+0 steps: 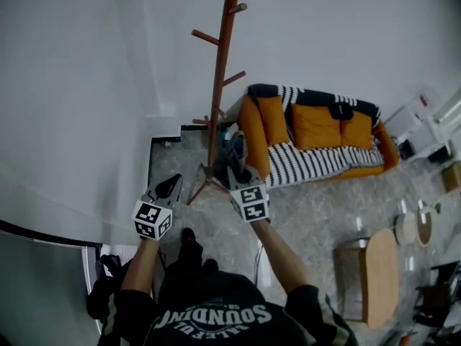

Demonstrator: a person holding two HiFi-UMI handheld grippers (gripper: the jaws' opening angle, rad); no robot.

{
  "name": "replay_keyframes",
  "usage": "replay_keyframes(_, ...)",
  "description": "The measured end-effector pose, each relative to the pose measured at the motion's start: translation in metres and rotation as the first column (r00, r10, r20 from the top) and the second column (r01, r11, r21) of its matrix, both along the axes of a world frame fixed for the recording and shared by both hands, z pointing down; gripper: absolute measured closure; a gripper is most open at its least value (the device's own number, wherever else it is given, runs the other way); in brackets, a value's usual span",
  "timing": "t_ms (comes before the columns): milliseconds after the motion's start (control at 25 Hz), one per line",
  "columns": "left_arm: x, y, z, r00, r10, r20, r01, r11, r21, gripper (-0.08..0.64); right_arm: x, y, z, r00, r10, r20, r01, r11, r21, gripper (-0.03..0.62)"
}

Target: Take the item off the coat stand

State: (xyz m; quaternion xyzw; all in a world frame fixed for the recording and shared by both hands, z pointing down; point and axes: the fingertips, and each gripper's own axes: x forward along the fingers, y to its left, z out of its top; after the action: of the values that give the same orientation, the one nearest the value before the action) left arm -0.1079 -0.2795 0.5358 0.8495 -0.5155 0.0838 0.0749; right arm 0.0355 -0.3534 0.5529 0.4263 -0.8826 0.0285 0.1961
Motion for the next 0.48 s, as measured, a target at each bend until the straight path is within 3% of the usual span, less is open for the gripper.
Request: replay_keyframes(480, 0.026, 0.044, 0.011, 0.999, 0.024, 0.028, -0.024, 1.000, -0.006, 0.558, 0.031, 0.066, -0.004, 0.996, -0.018, 0.085, 0.016, 0.999, 0.029, 0.580)
